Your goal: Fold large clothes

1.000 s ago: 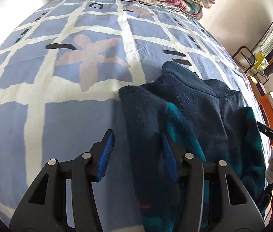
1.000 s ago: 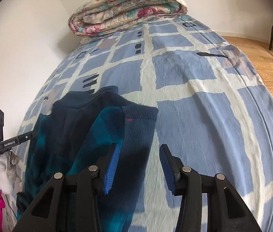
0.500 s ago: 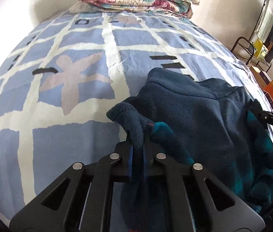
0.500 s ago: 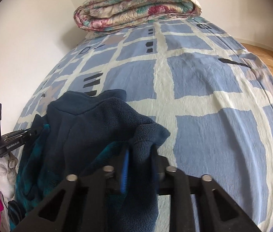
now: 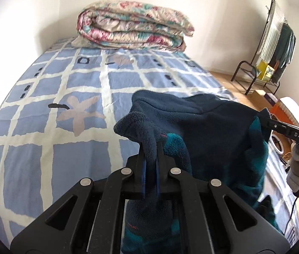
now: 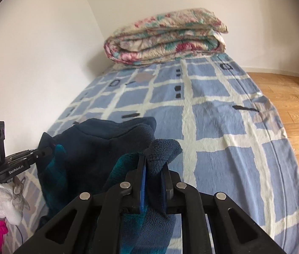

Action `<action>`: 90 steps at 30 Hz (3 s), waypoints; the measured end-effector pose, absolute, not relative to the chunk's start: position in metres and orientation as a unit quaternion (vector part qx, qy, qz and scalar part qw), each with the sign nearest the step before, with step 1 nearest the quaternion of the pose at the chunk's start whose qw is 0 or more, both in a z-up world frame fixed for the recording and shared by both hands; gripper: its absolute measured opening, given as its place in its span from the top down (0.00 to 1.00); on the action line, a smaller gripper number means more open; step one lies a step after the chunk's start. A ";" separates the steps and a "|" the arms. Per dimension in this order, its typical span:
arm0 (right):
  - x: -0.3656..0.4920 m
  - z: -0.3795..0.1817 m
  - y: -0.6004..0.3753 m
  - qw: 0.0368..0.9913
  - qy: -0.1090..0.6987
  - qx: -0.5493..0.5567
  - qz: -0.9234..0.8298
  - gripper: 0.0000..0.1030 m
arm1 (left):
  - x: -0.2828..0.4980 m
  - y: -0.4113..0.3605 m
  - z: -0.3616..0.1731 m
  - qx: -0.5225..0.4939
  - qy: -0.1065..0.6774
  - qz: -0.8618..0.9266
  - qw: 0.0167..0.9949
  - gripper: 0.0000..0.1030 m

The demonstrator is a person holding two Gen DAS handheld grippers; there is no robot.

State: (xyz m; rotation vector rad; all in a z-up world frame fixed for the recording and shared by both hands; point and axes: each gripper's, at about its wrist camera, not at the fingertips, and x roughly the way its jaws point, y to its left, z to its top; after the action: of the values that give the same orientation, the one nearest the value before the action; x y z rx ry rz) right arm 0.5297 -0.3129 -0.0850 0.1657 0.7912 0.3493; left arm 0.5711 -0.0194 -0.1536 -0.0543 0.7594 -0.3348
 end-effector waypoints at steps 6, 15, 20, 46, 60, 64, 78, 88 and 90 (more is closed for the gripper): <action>0.464 -0.047 -0.317 0.907 0.368 0.070 0.193 0.91 | 0.497 -0.017 -0.126 -0.047 0.350 -0.185 0.917 0.96; 0.350 -0.053 -0.311 0.896 0.387 0.034 0.213 0.91 | 0.385 -0.022 -0.128 -0.017 0.354 -0.202 0.913 0.96; 0.296 -0.076 -0.308 0.890 0.405 0.010 0.209 0.91 | 0.335 -0.024 -0.149 0.022 0.374 -0.199 0.905 0.96; 0.291 -0.094 -0.322 0.829 0.453 0.241 0.222 0.29 | 0.353 0.056 -0.186 -0.350 0.500 -0.215 0.763 0.38; 0.257 -0.093 -0.316 0.797 0.474 0.293 0.233 1.00 | 0.327 0.044 -0.164 -0.248 0.480 -0.215 0.813 0.94; 0.236 -0.113 -0.306 0.776 0.514 0.283 0.228 1.00 | 0.310 0.043 -0.176 -0.178 0.494 -0.190 0.830 0.94; 0.230 -0.145 -0.283 0.770 0.575 0.170 0.218 0.74 | 0.288 0.045 -0.180 -0.053 0.506 -0.145 0.849 0.90; 0.256 -0.053 -0.289 0.849 0.453 0.103 0.252 0.71 | 0.325 0.001 -0.102 -0.050 0.436 -0.189 0.879 0.90; 0.289 -0.054 -0.279 0.868 0.434 0.071 0.229 0.71 | 0.348 -0.019 -0.101 -0.052 0.439 -0.198 0.875 0.90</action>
State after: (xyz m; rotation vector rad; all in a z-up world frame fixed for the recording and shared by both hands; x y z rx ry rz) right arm 0.2891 -0.2787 -0.0536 0.1492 0.9080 0.4790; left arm 0.3477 -0.0192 -0.1014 -0.1078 0.9160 -0.4141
